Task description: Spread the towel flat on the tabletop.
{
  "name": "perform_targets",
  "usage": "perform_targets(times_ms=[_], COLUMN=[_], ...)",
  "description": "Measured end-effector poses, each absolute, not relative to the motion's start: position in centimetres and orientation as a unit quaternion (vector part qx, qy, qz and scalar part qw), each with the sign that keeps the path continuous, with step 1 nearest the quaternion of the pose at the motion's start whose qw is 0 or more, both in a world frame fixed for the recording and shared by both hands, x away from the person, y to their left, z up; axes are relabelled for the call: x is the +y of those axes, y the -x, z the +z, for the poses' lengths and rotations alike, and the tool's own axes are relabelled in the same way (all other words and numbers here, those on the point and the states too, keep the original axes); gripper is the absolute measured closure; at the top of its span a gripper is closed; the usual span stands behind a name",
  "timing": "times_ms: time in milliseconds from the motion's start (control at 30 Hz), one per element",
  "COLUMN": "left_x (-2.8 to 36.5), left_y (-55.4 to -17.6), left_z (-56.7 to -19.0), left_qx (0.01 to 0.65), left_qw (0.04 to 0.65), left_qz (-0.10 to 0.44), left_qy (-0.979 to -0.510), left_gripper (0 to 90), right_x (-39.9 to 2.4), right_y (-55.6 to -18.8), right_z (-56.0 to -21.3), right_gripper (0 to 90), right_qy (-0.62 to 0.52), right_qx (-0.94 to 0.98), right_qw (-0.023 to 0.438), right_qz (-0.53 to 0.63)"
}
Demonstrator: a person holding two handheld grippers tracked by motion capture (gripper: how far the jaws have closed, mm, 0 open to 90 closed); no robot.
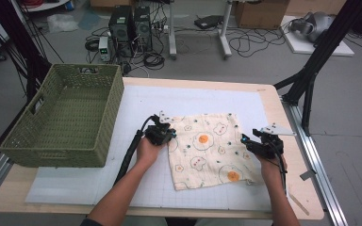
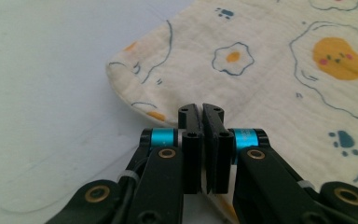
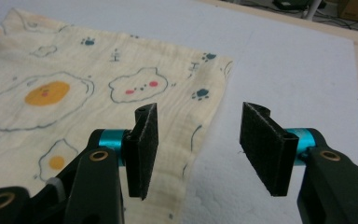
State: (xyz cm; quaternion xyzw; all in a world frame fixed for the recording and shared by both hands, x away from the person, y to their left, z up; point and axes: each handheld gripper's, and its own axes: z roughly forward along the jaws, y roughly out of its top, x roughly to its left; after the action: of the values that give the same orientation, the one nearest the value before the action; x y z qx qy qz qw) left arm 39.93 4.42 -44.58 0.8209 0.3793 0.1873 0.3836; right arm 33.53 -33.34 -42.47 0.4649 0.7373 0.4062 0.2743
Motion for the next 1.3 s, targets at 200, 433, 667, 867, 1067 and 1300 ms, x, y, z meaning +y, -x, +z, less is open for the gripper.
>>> perform_targets(times_ms=[200, 433, 667, 867, 1067, 1300], left_x=[7.6, 10.0, 9.8, 9.7, 9.7, 9.2], left_y=[-41.7, -43.3, -42.6, -41.1, -39.5, -37.4], left_z=[-44.3, -44.1, -43.9, -43.4, -43.4, -43.6], left_qx=[0.424, 0.455, 0.463, 0.445, 0.427, 0.403], left_qw=[0.382, 0.397, 0.428, 0.438, 0.442, 0.436], left_qz=[0.211, 0.214, 0.190, 0.180, 0.182, 0.176], left_qy=[-0.794, -0.768, -0.753, -0.760, -0.767, -0.785], left_gripper=[86.2, 85.4, 42.5, 40.9, 42.3, 44.5], right_x=[-32.6, -31.4, -29.5, -27.8, -28.8, -29.9], right_y=[-33.4, -33.7, -34.8, -35.9, -35.6, -34.5], right_z=[-42.9, -43.4, -44.2, -45.0, -44.7, -44.2], right_gripper=[46.8, 48.3, 54.3, 79.3, 86.3, 64.2], right_qy=[-0.457, -0.459, -0.448, -0.422, -0.448, -0.457], right_qx=[0.746, 0.746, 0.769, 0.802, 0.791, 0.775], right_qw=[0.265, 0.235, 0.214, 0.196, 0.255, 0.247], right_qz=[0.405, 0.422, 0.403, 0.375, 0.328, 0.360])
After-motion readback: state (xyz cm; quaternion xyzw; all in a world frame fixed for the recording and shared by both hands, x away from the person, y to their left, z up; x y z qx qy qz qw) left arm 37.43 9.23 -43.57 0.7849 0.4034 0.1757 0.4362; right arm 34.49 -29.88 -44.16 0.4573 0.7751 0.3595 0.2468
